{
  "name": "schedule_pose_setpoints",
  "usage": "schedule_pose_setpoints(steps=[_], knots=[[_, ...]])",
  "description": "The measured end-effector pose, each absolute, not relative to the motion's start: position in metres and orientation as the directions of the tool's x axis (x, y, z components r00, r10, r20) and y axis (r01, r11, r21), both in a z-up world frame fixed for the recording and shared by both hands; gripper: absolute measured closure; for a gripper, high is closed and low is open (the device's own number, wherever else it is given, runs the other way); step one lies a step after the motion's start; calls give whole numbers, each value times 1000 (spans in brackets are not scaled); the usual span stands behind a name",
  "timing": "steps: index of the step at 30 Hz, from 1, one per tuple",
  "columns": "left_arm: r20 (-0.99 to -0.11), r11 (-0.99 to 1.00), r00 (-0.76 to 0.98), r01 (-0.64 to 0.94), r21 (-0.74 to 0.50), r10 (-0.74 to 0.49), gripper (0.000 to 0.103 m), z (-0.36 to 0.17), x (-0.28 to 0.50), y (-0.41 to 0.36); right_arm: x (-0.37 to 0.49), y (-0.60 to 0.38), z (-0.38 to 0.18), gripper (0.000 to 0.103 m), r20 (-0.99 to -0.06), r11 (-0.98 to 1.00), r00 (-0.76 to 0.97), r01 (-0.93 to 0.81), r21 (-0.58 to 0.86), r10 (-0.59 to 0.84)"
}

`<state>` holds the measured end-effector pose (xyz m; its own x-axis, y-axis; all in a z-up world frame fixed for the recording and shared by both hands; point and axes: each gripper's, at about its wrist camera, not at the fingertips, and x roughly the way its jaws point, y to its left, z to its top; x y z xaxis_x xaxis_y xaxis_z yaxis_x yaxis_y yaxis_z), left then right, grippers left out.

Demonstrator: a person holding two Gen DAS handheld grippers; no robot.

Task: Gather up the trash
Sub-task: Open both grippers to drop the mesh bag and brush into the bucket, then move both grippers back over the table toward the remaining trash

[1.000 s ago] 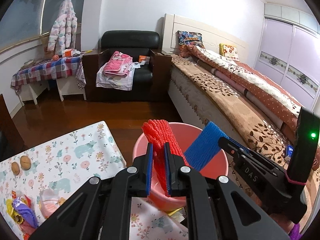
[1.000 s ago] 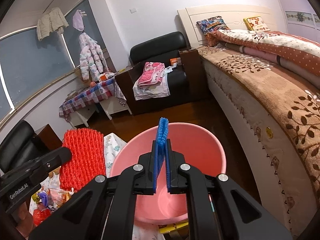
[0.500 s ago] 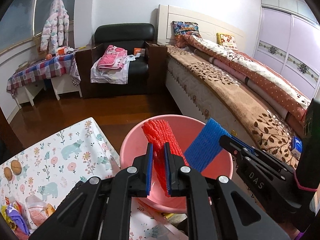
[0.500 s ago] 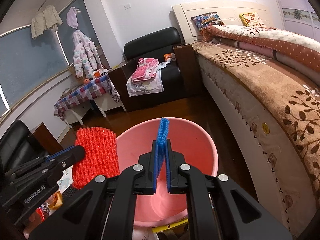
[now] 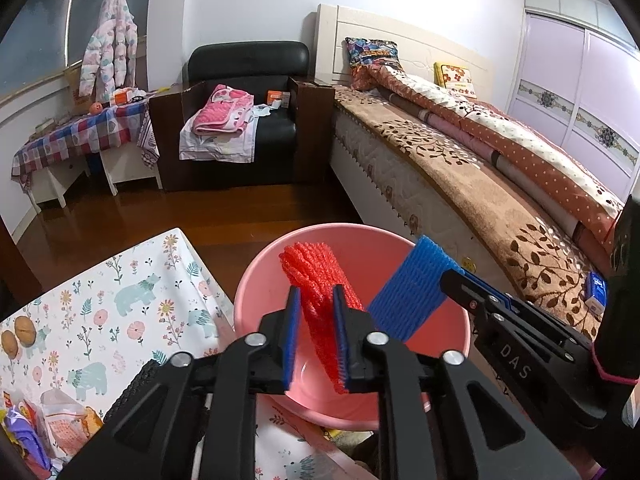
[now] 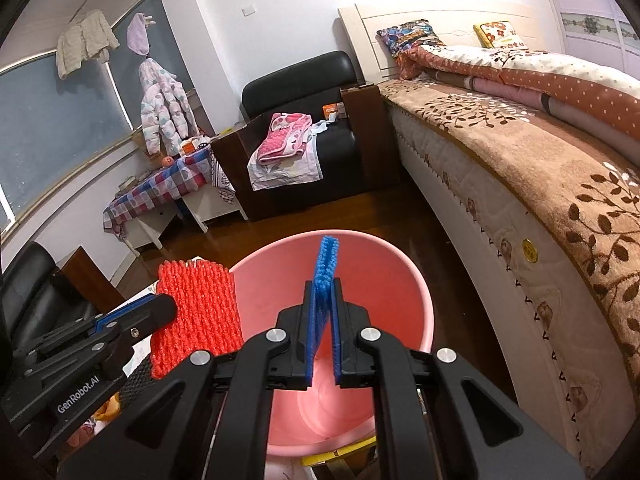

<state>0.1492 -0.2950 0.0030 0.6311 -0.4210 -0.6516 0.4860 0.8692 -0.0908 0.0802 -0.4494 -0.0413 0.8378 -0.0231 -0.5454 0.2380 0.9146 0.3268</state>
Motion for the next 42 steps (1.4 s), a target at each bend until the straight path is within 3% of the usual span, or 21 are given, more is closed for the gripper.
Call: schedule_pose_setpoints(steps=[4, 8, 10, 12, 13, 42], knots=[[-650, 872, 635, 482, -90, -418, 68, 3, 148, -294, 81, -450, -44, 95, -559, 912, 829, 241, 331, -16], [-651, 870, 633, 484, -91, -420, 63, 4, 147, -292, 82, -450, -46, 94, -570, 909, 822, 246, 337, -12], [-650, 871, 634, 484, -90, -420, 60, 4, 147, -292, 82, -451, -46, 86, -571, 906, 821, 250, 341, -12], [-650, 870, 633, 485, -91, -421, 59, 4, 147, -292, 81, -452, -45, 68, -563, 902, 826, 254, 349, -14], [-649, 870, 634, 484, -91, -421, 59, 5, 146, -292, 79, -452, -44, 67, -560, 900, 828, 257, 352, -18], [-623, 906, 675, 398, -144, -396, 54, 30, 114, -220, 63, -421, -18, 67, -518, 936, 855, 168, 311, 19]])
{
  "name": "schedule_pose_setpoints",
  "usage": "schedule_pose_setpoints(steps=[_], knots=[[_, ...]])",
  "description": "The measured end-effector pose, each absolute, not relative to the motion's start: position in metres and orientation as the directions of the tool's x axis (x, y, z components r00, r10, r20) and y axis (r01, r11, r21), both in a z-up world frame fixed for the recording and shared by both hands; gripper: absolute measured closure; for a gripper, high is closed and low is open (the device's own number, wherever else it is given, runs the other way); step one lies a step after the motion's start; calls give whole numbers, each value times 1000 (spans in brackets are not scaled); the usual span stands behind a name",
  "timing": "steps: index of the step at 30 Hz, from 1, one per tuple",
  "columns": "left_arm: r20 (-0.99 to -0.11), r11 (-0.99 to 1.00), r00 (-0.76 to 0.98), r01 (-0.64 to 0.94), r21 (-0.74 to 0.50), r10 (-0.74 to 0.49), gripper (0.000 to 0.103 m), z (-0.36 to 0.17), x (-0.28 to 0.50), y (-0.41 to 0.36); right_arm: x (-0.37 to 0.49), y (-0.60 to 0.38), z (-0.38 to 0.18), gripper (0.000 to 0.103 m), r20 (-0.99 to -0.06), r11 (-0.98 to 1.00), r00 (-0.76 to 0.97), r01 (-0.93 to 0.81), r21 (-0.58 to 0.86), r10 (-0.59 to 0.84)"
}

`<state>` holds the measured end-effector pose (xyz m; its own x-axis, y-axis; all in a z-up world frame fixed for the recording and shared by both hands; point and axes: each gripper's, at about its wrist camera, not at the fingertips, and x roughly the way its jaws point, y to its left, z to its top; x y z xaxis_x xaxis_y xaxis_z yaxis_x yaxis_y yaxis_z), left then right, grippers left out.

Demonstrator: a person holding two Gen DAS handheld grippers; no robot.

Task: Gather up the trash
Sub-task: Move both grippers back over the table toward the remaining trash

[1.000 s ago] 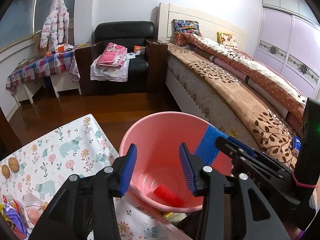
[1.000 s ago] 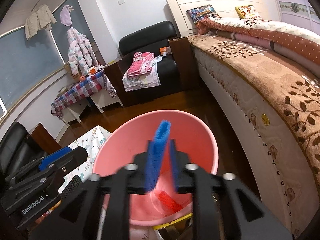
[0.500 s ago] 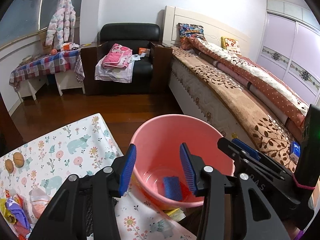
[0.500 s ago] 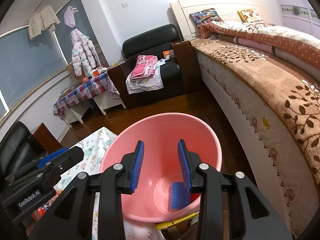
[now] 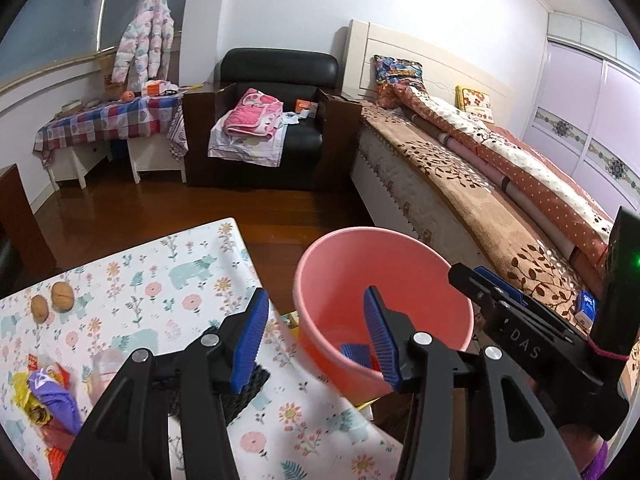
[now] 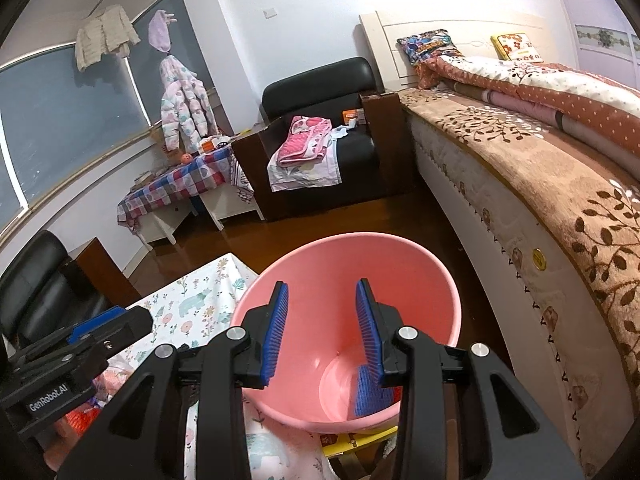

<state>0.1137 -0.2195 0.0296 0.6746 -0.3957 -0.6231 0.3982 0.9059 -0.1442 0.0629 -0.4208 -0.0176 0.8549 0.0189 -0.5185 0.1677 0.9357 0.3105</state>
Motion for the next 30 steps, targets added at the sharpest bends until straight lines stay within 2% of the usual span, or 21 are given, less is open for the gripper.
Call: schedule_pose_setpoints(steps=[30], knots=[[-596, 969, 764, 180, -171, -247, 54, 47, 59, -90, 39, -330, -3, 67, -475, 960, 858, -68, 273, 196]])
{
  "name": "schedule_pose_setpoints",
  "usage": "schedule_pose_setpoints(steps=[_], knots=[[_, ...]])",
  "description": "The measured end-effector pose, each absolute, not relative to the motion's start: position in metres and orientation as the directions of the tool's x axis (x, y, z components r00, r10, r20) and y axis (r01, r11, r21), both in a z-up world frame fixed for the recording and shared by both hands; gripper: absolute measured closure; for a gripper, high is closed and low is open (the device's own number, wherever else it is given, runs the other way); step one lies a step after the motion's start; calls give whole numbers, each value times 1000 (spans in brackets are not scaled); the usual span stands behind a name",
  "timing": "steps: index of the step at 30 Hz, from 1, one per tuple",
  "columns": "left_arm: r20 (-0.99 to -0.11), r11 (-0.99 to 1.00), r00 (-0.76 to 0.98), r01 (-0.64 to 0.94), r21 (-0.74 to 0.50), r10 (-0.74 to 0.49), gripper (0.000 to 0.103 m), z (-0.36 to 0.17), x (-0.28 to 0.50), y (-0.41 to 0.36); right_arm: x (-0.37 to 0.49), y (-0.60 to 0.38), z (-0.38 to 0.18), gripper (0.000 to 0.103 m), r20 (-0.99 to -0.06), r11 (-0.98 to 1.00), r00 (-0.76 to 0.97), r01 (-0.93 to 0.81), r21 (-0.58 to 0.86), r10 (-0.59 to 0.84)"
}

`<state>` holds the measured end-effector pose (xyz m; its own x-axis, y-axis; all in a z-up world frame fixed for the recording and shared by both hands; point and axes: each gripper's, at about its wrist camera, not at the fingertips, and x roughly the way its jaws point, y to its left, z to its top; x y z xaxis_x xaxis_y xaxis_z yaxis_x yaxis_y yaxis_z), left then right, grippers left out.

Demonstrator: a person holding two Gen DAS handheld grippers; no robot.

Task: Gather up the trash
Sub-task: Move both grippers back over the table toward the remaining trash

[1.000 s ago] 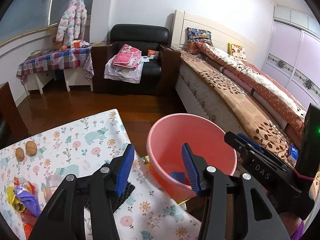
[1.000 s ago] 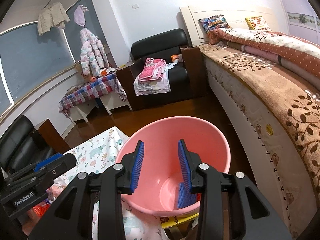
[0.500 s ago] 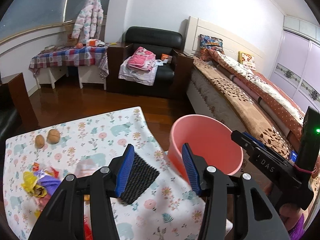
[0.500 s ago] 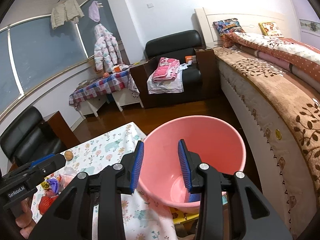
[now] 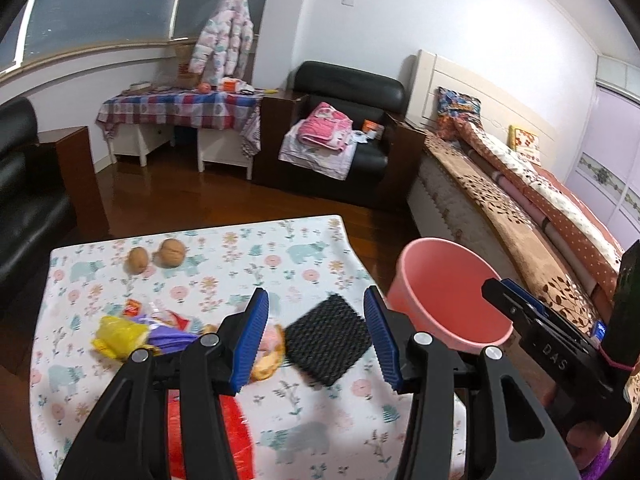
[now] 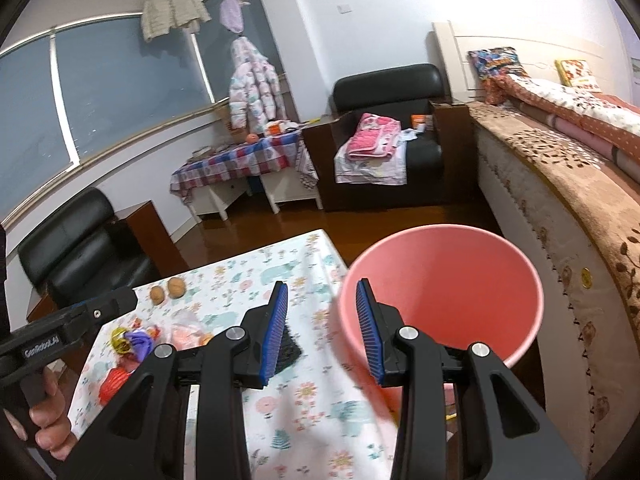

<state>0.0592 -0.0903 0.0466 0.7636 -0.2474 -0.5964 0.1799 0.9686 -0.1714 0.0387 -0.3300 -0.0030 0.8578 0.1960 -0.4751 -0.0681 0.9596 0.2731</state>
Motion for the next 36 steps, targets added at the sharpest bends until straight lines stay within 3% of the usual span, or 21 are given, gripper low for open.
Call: schedule_pose_setpoints(steps=[13, 23, 36], knots=[[-567, 988, 814, 51, -149, -128, 54, 50, 28, -22, 27, -290, -7, 67, -469, 952, 842, -156, 262, 267], [-600, 991, 799, -46, -127, -40, 54, 32, -4, 32, 33, -260, -25, 67, -533, 940, 778, -230, 250, 332], [-698, 982, 695, 79, -169, -176, 54, -13, -9, 15, 40, -242, -38, 67, -589, 940, 732, -254, 228, 341]])
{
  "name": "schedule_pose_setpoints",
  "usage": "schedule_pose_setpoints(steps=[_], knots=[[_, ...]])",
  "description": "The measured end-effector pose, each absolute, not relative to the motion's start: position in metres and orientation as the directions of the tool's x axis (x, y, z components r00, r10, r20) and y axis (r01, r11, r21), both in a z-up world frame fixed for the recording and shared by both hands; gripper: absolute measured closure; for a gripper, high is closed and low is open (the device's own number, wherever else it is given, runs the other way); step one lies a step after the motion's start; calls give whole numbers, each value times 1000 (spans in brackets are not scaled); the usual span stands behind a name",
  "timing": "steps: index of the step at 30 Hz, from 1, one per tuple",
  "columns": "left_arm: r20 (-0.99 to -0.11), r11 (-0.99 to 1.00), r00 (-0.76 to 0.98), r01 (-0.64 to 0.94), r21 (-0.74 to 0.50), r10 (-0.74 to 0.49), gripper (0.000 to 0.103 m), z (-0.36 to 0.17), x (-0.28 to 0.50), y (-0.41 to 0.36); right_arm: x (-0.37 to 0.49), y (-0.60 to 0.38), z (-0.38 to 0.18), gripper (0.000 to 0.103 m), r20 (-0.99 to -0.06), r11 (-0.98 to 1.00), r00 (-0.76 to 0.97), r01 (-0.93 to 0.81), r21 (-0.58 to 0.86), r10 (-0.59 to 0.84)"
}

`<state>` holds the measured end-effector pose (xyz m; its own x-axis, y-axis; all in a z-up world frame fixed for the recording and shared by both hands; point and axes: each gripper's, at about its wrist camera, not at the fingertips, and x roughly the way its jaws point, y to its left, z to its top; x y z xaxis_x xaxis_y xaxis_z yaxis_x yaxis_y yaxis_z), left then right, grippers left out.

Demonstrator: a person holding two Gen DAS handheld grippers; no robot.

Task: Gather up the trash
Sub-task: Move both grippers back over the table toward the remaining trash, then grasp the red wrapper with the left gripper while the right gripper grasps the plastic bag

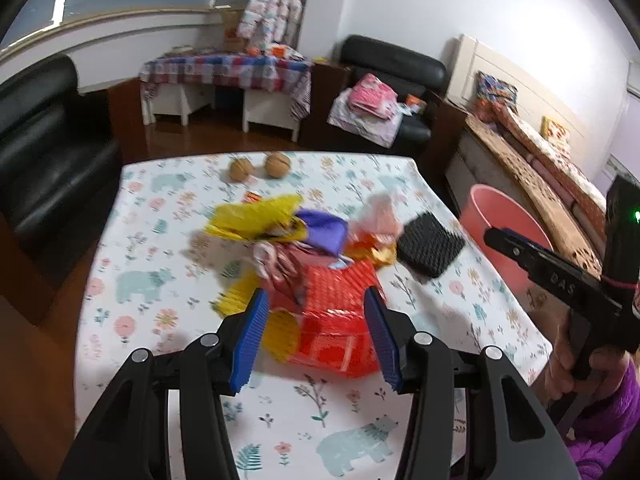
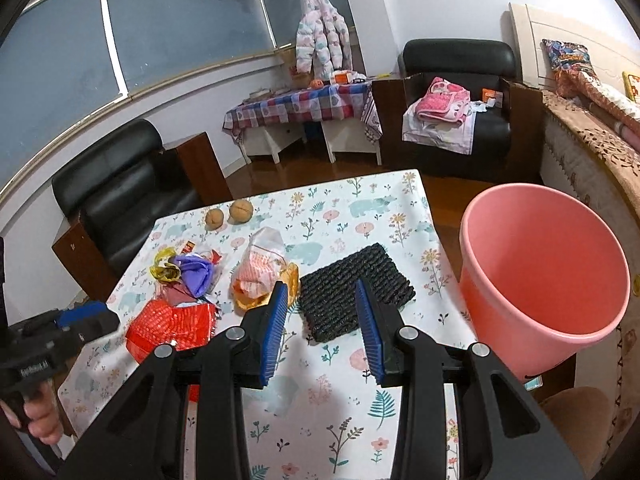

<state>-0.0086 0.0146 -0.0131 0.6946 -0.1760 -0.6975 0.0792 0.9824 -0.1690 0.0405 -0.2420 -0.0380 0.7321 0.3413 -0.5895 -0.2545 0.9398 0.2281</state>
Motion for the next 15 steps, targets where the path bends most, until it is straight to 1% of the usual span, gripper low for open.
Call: schedule_pose_setpoints(steps=[4, 10, 15], knots=[[-711, 980, 676, 97, -173, -193, 54, -21, -2, 9, 45, -242, -46, 67, -611, 939, 713, -244, 242, 343], [-731, 976, 648, 116, -183, -214, 54, -33, 6, 6, 50, -233, -50, 67, -622, 921, 680, -276, 275, 389], [-740, 971, 630, 126, -201, -235, 54, -41, 9, 8, 52, -222, -54, 67, -634, 917, 663, -298, 264, 398]])
